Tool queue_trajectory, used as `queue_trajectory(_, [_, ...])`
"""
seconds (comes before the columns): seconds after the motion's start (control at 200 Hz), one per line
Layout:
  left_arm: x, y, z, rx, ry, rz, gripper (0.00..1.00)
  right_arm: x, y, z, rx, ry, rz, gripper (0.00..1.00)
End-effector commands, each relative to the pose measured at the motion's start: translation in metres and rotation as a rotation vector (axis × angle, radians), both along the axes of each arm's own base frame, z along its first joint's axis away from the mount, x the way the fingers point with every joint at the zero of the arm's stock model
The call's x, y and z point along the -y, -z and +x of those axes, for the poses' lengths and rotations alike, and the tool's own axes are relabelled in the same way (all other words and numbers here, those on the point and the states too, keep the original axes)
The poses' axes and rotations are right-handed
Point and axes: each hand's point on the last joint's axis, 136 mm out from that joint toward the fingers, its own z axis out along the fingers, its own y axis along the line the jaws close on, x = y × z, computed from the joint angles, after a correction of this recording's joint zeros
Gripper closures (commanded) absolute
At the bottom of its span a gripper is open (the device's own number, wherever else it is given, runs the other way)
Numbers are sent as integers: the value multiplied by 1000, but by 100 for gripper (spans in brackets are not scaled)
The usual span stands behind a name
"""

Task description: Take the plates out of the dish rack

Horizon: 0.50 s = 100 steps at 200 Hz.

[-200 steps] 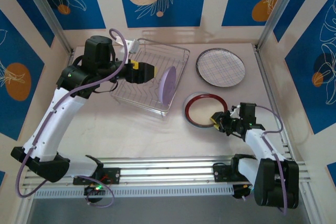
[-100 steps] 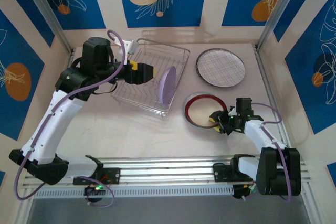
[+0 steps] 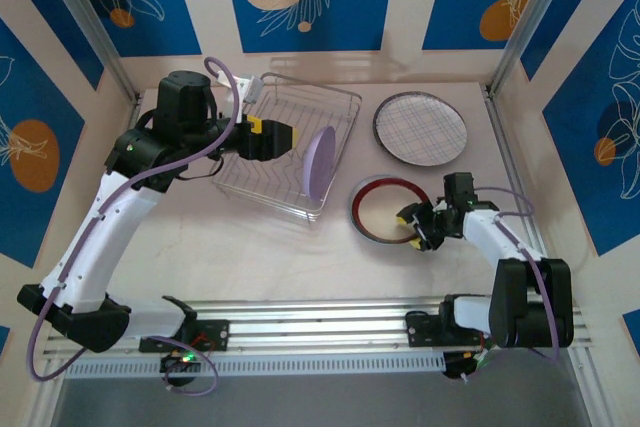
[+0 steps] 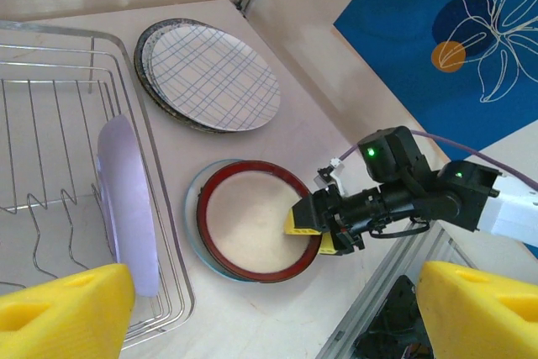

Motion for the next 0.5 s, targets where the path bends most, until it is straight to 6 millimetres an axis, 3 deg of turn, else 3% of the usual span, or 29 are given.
queue_trajectory(0.0, [2,-11,-5,22,18,-18,13,1,-4,4,-34,5,-29,41])
queue_trajectory(0.325, [5,-10,-5,14,33,-16,13,5,-1,1,-156,8,-85,41])
queue_trajectory(0.495, [14,-14,-17,0,119,-52,12,5,-4,3,-178,7,-99,39])
